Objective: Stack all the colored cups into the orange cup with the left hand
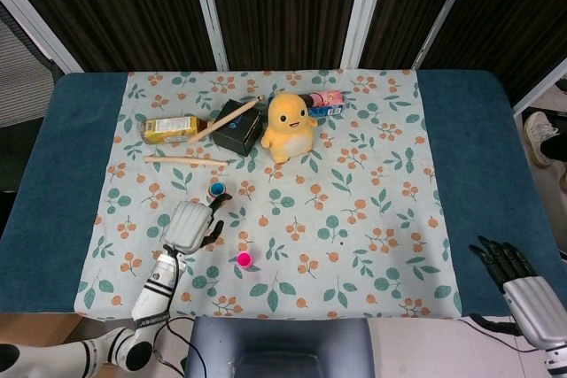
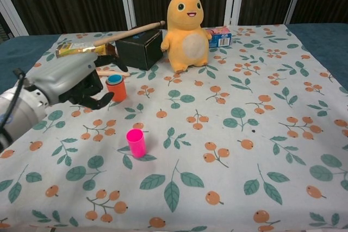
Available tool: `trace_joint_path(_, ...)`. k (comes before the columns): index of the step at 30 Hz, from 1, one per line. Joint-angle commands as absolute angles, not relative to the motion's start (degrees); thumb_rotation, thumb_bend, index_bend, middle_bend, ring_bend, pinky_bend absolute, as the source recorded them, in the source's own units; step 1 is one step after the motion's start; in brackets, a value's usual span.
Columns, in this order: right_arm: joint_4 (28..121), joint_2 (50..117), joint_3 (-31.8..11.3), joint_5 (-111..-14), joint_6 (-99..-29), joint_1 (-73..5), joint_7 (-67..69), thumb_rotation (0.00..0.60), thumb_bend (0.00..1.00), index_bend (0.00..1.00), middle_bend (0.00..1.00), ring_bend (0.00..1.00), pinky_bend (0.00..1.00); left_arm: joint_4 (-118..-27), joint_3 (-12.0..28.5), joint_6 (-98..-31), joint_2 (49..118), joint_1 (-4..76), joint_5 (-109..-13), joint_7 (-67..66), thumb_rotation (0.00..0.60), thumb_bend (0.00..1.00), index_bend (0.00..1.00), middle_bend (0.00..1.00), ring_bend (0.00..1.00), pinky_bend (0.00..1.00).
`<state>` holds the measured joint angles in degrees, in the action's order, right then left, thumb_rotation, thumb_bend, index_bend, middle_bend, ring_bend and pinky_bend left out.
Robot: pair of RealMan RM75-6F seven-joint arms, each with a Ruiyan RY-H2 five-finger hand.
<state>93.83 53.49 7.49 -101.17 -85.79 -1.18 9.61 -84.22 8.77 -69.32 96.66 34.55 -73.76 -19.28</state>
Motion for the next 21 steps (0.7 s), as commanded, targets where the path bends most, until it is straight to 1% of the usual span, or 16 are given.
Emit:
trace_joint_path(1, 93.8, 53.42, 7.87, -101.92, -85.89, -1.21, 9.79, 0.6, 0.12, 0.0, 0.0, 0.0, 0.0, -98.96, 1.36, -66.96, 85.91, 30.23, -75.81, -16.12, 0.6, 0.43, 0.2, 1.0, 1.0, 1.0)
trace_joint_path(3, 93.74, 53.38, 7.98, -102.17, -85.87, -1.29, 9.96, 0.6, 0.12, 0.0, 0.0, 0.0, 0.0, -101.16, -0.37, -65.91, 84.03, 29.53, -75.71, -15.51, 0.6, 0.43, 0.11, 1.0, 1.0, 1.0)
trace_joint_path(4, 93.71, 53.38, 8.05, -102.28, -85.82, -1.33, 9.97, 0.6, 0.12, 0.0, 0.0, 0.0, 0.0, -101.61, -1.11, -65.64, 83.49, 29.18, -75.89, -15.21, 0.6, 0.43, 0.09, 1.0, 1.0, 1.0)
trace_joint_path(7, 93.67, 53.31, 8.41, -102.97, -85.76, -1.41, 10.06, 0.6, 0.12, 0.0, 0.0, 0.0, 0.0, -101.6, -2.97, -64.79, 82.89, 28.16, -76.13, -14.06, 0.6, 0.42, 0.05, 1.0, 1.0, 1.0)
trace_joint_path(10, 93.62, 53.07, 8.68, -103.51, -86.25, -1.3, 10.58, 0.6, 0.12, 0.0, 0.0, 0.0, 0.0, -100.66, -3.54, -63.92, 83.65, 27.62, -75.99, -12.68, 0.6, 0.41, 0.04, 1.0, 1.0, 1.0)
trace_joint_path(15, 93.2, 52.78, 8.77, -103.86, -87.25, -1.1, 11.71, 0.6, 0.12, 0.0, 0.0, 0.0, 0.0, -98.65, -2.89, -63.51, 87.13, 27.35, -76.22, -12.23, 0.6, 0.4, 0.03, 1.0, 1.0, 1.0)
trace_joint_path(21, 92.85, 52.6, 8.85, -104.07, -87.41, -1.27, 12.62, 0.6, 0.12, 0.0, 0.0, 0.0, 0.0, -96.45, -1.18, -63.64, 92.29, 27.29, -75.81, -12.6, 0.6, 0.39, 0.09, 1.0, 1.0, 1.0)
